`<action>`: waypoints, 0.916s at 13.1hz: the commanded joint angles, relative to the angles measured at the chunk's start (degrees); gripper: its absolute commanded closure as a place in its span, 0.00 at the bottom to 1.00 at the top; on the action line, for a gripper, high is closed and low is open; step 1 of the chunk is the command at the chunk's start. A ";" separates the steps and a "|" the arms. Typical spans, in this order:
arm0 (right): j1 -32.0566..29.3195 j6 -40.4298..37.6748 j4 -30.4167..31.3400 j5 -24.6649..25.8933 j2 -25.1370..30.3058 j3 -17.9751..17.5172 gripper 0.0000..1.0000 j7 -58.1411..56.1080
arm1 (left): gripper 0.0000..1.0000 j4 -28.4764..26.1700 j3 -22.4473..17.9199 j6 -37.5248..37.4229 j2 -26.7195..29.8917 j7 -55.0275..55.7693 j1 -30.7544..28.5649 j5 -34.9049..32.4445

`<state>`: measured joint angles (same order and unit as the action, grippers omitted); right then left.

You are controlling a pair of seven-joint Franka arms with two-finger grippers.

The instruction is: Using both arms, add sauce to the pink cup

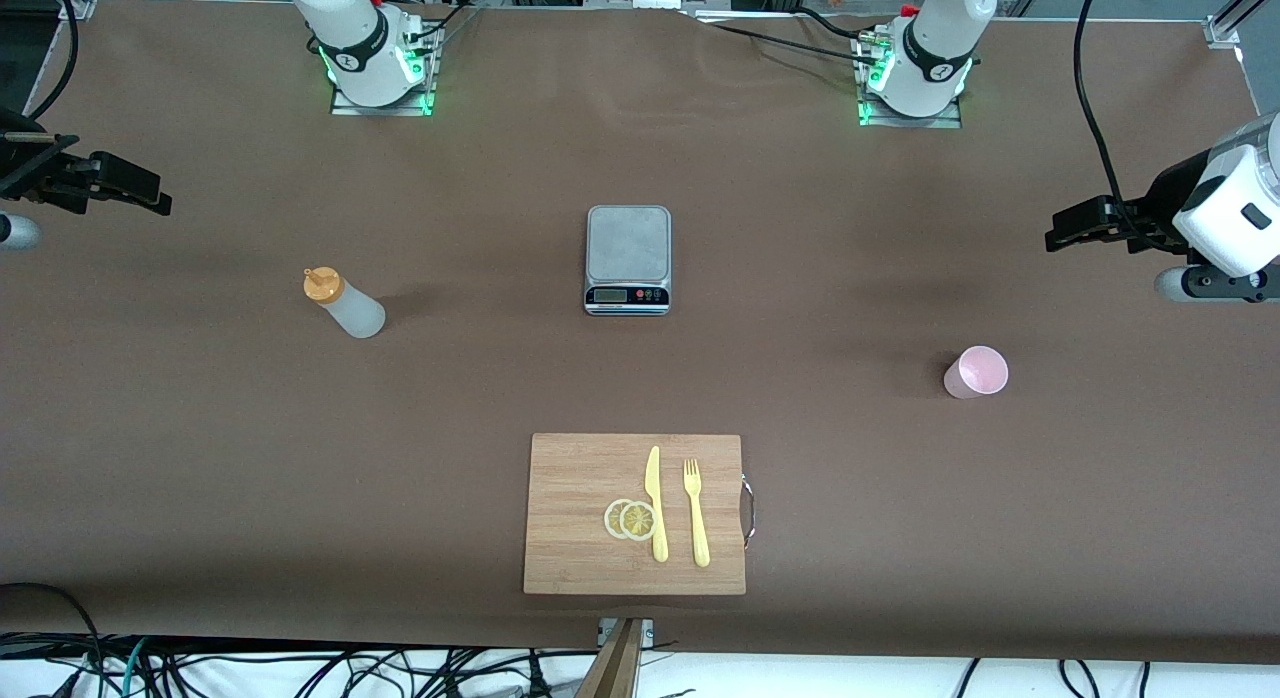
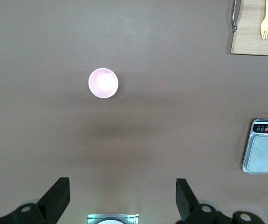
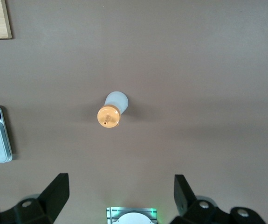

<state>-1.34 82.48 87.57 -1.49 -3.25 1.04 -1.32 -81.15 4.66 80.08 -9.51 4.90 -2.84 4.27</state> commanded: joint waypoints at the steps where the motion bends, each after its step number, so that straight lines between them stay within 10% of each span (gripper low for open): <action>1: -0.07 -1.18 -0.82 -0.71 0.17 0.01 0.01 0.35 | 0.00 0.64 -0.09 -0.45 -0.59 -1.12 -0.23 0.30; 12: 0.11 -1.18 -0.82 -0.71 0.26 -0.16 0.01 0.35 | 0.00 -6.46 -0.35 6.66 -2.61 -2.52 -1.02 -1.45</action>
<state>-1.28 82.39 87.57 -1.55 -3.24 0.95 -1.32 -84.23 4.35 84.20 -11.71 4.75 -3.46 4.10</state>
